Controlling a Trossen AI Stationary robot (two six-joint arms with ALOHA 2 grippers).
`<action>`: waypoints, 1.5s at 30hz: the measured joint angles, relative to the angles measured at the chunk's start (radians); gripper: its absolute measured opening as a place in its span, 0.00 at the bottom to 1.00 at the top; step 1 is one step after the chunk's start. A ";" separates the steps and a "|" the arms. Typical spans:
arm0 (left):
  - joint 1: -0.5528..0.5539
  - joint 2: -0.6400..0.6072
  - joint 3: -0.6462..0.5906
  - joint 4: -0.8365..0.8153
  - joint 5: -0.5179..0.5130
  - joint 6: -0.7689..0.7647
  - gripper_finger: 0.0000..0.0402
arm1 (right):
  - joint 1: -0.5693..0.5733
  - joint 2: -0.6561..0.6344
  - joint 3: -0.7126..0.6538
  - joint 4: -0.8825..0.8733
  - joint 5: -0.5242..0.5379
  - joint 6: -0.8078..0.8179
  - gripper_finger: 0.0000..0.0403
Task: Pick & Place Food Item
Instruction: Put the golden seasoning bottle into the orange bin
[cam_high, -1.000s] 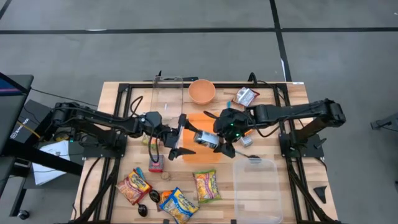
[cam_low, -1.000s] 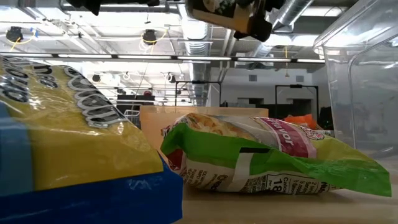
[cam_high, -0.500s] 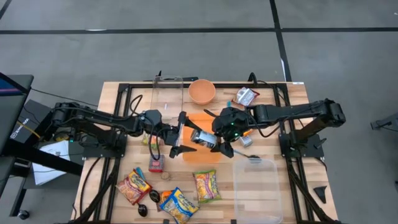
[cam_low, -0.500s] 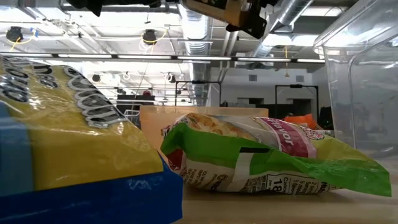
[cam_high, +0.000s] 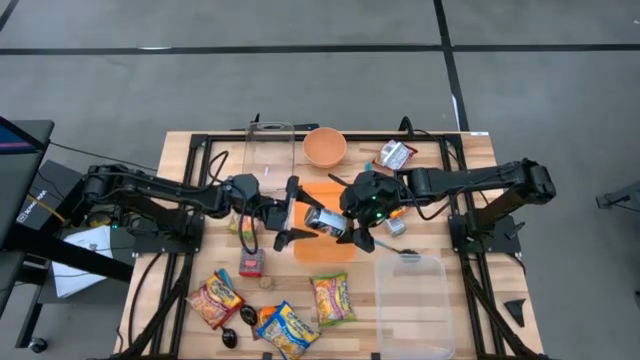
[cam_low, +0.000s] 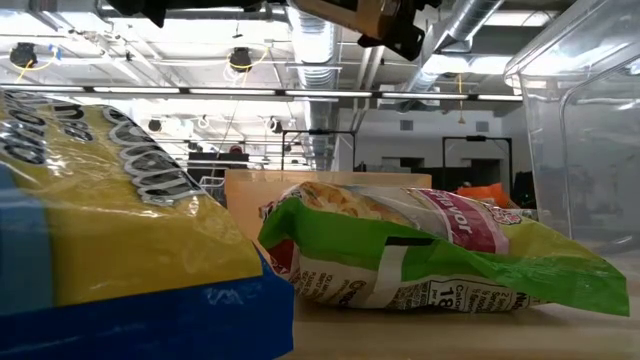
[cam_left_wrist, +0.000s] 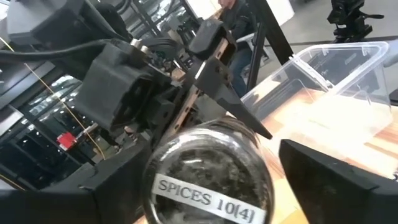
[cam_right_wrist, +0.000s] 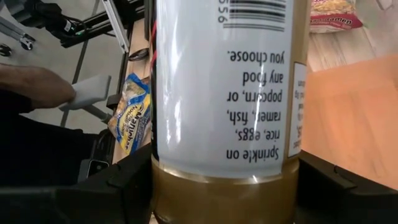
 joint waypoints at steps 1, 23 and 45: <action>0.000 0.000 0.000 0.002 0.000 0.000 0.78 | 0.000 0.000 0.000 0.000 0.000 0.000 0.67; 0.000 0.000 0.000 -0.022 -0.101 0.025 0.68 | -0.016 0.000 0.000 0.008 0.011 -0.083 0.73; -0.001 -0.118 0.005 -0.181 -0.212 0.034 0.66 | -0.025 -0.095 -0.002 0.139 0.121 -0.153 0.74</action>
